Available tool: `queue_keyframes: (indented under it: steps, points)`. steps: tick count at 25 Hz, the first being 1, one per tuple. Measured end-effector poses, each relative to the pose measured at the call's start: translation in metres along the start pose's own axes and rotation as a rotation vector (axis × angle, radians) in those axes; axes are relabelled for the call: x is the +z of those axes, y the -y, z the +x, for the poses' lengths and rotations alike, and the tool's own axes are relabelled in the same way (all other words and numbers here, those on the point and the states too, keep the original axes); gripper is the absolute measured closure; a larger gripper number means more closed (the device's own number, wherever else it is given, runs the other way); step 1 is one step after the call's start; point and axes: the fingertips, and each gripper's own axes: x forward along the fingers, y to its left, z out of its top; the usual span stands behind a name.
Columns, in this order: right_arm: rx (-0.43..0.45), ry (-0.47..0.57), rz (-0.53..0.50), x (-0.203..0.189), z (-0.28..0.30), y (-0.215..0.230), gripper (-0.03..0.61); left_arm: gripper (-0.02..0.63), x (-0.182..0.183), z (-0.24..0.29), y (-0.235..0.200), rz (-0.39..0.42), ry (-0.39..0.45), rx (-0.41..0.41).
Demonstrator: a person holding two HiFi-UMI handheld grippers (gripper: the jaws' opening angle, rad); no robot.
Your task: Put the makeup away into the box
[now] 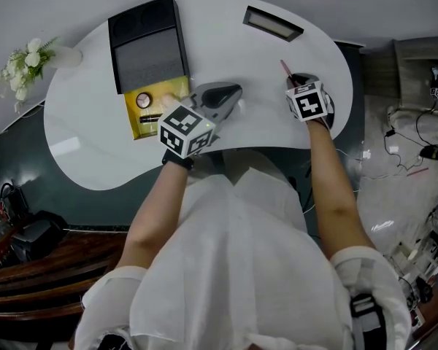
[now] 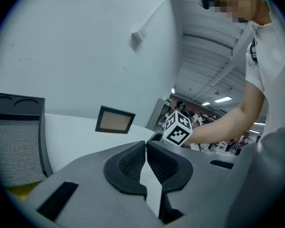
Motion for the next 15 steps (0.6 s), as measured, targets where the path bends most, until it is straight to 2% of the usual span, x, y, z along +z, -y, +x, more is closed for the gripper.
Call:
queue_keyframes:
  steps: [9,15]
  points:
    - [-0.016,0.025,-0.04,0.016,-0.01,-0.005,0.528,0.589,0.0,-0.025,0.001,0.004,0.033,0.035]
    - [0.023,0.096,-0.077,0.049,-0.03,-0.04,0.528,0.589,-0.004,-0.058,-0.006,0.0,0.062,0.087]
